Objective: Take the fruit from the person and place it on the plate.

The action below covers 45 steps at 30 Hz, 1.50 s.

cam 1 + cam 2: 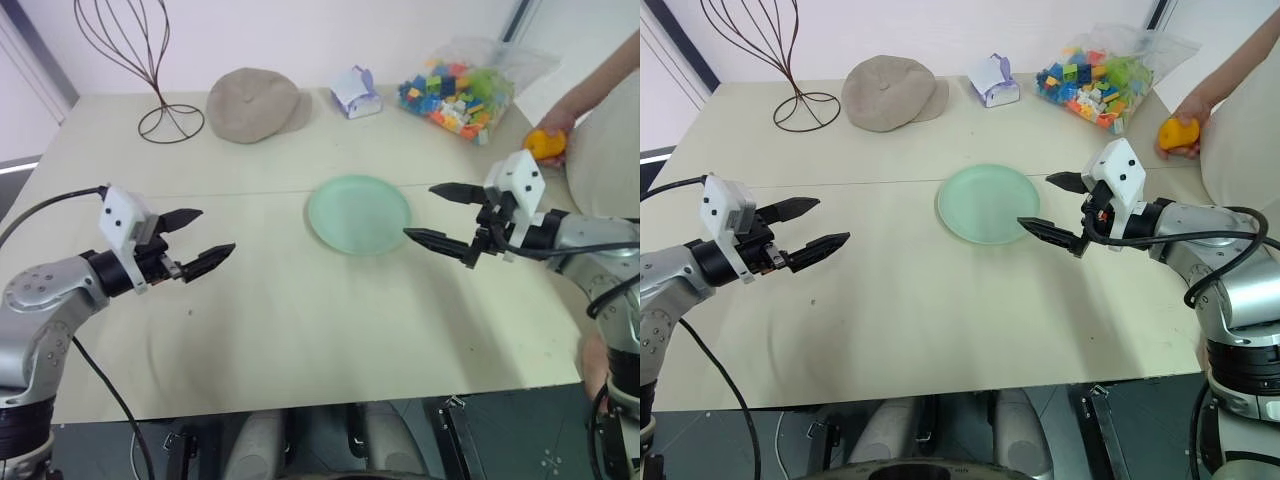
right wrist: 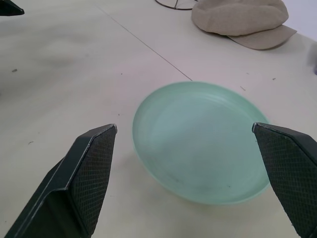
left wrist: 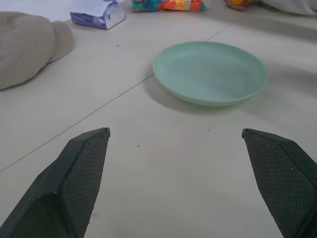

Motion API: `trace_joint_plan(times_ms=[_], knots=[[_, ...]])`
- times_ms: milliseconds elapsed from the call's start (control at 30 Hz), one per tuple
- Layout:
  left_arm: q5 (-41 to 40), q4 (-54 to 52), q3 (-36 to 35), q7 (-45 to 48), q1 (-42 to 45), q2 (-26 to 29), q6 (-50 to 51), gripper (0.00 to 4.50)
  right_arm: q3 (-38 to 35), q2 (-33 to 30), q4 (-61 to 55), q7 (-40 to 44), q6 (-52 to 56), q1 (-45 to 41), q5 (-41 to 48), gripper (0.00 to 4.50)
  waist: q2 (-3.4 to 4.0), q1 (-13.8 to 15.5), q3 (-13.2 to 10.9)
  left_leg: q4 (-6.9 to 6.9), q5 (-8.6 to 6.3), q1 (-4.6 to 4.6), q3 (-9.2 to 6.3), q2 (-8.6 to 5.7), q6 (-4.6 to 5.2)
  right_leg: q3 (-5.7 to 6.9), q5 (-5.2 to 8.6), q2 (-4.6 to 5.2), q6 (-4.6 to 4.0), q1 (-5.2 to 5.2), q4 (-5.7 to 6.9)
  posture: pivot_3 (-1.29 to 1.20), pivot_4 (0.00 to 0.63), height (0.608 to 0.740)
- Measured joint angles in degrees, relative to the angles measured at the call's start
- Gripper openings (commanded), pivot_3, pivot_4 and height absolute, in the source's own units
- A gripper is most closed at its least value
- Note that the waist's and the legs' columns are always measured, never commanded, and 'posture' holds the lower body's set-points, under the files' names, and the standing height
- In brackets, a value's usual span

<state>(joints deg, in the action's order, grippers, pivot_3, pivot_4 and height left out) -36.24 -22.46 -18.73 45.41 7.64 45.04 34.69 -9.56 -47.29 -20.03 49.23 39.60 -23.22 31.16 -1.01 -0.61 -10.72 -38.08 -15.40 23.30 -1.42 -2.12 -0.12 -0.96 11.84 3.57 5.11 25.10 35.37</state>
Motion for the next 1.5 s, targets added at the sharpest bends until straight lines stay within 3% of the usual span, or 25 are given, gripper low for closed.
trace_joint_plan(times_ms=[1500], knots=[[0.6,0.3,1.5,-0.4,1.0,-0.1,0.0,4.5,0.0,-0.6,0.0,0.1,0.0,0.0,0.0,4.49,0.0,0.0,0.0,-0.02,0.0,0.0,0.0,0.0,0.0,0.01,0.0,0.0,0.0,0.0,0.03,0.0,0.15,0.74]])
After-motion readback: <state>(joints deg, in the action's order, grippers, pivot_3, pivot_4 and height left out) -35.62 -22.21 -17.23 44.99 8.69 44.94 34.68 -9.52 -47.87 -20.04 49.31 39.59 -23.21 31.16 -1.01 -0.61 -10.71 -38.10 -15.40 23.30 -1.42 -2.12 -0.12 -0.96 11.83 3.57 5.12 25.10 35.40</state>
